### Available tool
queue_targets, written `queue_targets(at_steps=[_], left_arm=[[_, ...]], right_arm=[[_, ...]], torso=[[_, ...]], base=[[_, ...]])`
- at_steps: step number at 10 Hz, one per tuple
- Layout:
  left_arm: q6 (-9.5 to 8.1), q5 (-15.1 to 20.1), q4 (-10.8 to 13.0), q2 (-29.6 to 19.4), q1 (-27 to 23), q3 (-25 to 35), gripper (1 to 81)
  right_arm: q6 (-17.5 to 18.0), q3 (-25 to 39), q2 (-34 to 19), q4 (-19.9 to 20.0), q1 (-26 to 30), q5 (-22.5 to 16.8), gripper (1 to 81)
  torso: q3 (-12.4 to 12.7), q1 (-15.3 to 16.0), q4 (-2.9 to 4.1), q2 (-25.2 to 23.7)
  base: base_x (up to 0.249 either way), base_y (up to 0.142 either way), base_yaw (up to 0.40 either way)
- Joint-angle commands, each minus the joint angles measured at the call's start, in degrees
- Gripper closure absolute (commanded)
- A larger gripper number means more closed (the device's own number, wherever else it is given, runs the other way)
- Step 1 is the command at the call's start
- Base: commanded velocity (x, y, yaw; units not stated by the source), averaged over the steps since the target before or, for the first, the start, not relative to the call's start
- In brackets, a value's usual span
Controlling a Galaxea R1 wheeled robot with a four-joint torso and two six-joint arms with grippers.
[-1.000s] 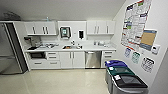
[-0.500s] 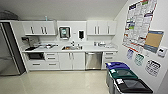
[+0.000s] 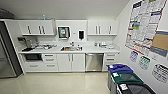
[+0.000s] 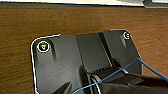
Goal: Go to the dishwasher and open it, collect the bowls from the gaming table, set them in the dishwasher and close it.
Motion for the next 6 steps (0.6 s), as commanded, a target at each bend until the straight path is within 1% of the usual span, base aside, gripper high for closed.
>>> queue_targets(at_steps=[1, 6], left_arm=[[-0.02, 2.5, 0.5, -0.6, -3.6, 0.5, 1.0], [-0.02, 2.5, 0.3, -0.8, -3.5, 0.3, 1.0]], right_arm=[[-0.3, 1.1, -1.1, -0.4, 3.1, -2.8, 1.0], [-0.1, 0.9, -0.7, -0.4, 3.1, -2.8, 1.0]], torso=[[0.0, 0.0, 0.00, 0.0], [0.0, 0.0, 0.00, 0.0]], base=[[0.272, 0.000, 0.000], [0.272, 0.000, 0.000]])
